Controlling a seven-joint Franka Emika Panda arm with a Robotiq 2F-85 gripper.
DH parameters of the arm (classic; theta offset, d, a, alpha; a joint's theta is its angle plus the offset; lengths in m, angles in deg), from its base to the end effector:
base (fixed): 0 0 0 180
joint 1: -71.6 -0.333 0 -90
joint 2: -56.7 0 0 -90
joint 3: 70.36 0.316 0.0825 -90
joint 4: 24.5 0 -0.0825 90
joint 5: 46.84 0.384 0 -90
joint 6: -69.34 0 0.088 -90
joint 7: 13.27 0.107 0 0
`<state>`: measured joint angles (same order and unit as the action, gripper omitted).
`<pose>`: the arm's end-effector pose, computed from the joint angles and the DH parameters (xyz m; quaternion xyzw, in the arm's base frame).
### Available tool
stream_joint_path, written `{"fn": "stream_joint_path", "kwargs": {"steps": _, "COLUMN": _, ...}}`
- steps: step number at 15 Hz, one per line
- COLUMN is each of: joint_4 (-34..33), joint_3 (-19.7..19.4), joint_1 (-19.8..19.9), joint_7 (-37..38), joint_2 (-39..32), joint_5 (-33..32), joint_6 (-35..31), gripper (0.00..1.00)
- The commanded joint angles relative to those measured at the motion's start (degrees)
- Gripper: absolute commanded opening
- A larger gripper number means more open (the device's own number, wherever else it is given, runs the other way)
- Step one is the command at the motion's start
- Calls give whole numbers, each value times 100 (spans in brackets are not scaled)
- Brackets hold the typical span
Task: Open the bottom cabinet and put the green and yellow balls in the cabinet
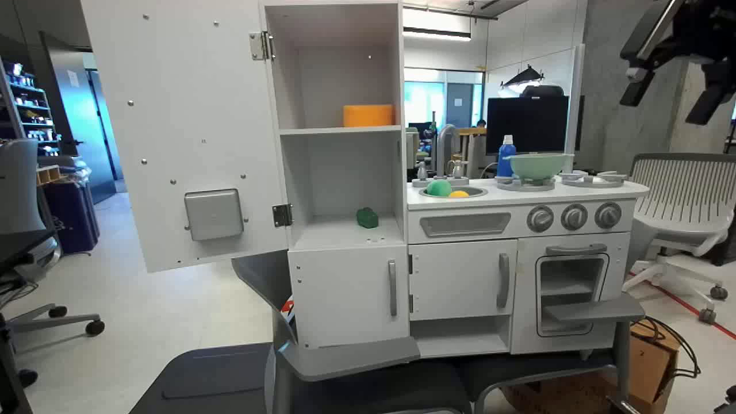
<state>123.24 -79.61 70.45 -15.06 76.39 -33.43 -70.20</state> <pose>0.4282 -0.0598 0.3975 -0.9803 0.1332 -0.1039 0.1027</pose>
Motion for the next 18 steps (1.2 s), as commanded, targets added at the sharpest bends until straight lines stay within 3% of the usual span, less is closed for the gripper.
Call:
{"fn": "stream_joint_path", "kwargs": {"steps": 1, "joint_4": -8, "joint_3": 108, "joint_1": 109, "joint_7": -36, "joint_2": -5, "joint_5": 51, "joint_6": 18, "gripper": 100}}
{"fn": "stream_joint_path", "kwargs": {"steps": 6, "joint_4": -132, "joint_3": 117, "joint_1": 78, "joint_7": -48, "joint_2": -190, "joint_5": 63, "joint_6": 27, "gripper": 100}}
{"fn": "stream_joint_path", "kwargs": {"steps": 12, "joint_4": -1415, "joint_3": 431, "joint_1": -48, "joint_7": 126, "joint_2": -2142, "joint_5": 142, "joint_6": 96, "gripper": 100}}
{"fn": "stream_joint_path", "kwargs": {"steps": 15, "joint_4": -2219, "joint_3": 675, "joint_1": -33, "joint_7": 680, "joint_2": -3253, "joint_5": -244, "joint_6": 80, "gripper": 100}}
{"fn": "stream_joint_path", "kwargs": {"steps": 18, "joint_4": -2894, "joint_3": 664, "joint_1": -303, "joint_7": 1700, "joint_2": -4192, "joint_5": -1016, "joint_6": -68, "gripper": 100}}
